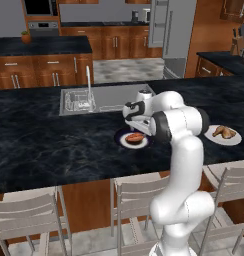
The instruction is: Pick the chicken drumstick and sweet potato from their plates and place them in the bowl. Then put the bowl in the fridge.
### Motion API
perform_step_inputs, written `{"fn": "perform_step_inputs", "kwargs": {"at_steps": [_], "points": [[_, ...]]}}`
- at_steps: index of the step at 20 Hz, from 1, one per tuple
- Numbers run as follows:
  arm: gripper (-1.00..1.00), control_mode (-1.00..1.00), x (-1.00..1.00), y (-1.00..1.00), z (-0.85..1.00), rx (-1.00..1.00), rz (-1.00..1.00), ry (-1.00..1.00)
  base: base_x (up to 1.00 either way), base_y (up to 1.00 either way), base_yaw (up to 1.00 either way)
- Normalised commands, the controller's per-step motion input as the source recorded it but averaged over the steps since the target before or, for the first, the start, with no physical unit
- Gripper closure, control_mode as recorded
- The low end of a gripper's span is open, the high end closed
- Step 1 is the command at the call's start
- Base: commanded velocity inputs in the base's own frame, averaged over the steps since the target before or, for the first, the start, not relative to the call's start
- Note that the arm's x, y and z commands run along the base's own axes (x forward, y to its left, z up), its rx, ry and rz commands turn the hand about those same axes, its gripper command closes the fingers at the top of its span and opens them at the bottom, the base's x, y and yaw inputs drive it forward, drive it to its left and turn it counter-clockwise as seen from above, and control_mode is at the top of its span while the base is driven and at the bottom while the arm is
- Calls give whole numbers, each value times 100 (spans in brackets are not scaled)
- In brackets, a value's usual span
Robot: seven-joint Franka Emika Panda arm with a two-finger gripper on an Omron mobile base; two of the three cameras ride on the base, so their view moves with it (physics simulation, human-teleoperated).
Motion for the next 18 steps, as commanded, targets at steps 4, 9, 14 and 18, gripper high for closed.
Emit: {"fn": "perform_step_inputs", "kwargs": {"at_steps": [4,9,14,18], "points": [[-100,-100,-4,1,-13,1,-2,7,0,0,0],[-100,-100,-2,2,-12,0,-5,9,0,0,0],[-100,-100,0,8,-17,0,-4,8,0,0,0],[-100,-100,0,12,-17,0,-4,6,0,0,0]]}}
